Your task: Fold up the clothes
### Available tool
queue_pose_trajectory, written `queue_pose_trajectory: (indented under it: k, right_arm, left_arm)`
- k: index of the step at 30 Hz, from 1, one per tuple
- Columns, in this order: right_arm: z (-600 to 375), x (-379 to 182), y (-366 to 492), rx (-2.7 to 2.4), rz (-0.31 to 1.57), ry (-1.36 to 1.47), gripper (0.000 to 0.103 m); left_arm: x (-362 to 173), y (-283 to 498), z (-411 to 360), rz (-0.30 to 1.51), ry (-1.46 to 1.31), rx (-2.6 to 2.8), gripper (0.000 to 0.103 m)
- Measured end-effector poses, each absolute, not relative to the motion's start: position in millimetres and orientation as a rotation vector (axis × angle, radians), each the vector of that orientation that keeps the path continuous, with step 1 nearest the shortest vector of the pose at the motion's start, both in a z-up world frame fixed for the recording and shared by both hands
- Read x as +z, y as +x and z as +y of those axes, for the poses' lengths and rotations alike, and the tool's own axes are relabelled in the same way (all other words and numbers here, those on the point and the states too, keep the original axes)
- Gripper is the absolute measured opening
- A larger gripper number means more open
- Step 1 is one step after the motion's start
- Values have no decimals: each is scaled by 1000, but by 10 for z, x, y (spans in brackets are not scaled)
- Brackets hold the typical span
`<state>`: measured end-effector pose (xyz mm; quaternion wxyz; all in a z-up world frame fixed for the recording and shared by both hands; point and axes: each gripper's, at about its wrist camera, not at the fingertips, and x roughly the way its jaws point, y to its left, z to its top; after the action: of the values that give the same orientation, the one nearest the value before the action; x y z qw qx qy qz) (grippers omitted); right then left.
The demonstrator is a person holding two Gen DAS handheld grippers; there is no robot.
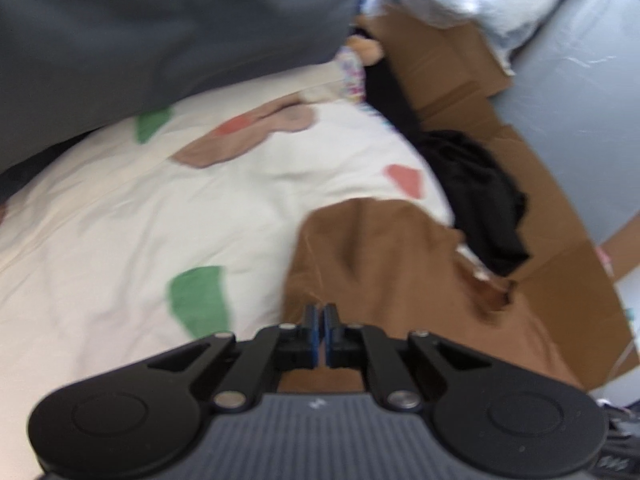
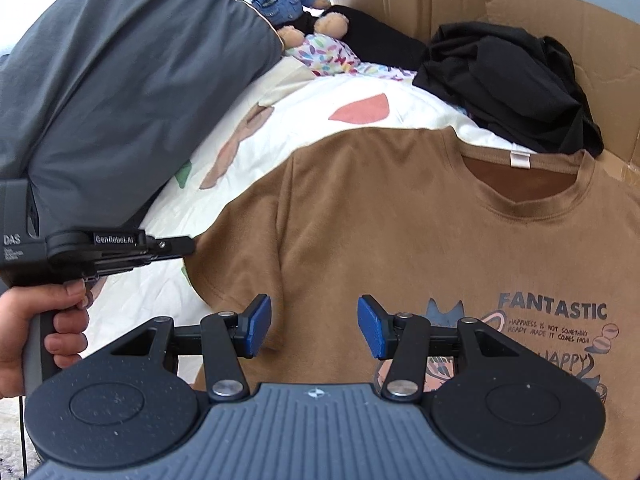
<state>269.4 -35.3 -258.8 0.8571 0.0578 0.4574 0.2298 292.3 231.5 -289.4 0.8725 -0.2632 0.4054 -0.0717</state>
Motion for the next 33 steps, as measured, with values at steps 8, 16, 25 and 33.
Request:
queue_pose_trajectory:
  k: [8,16,25,33]
  right_arm:
    - [-237,-2514,2736,516,927,118,53]
    - [-50,-2566,2785,553,910,97,55]
    - [152,-2550,2820,568,868,110,63]
    - [140,-2552,2819,557,829,129,63]
  left_arm:
    - [-2704,3024,2014,843,-579,-247,3]
    - [-2688,3059,1987,852,-626,-286,3]
    - [-2681,3086,1959,858,-667,-322,3]
    - [-2660,3135,1966,849,-707,-343,3]
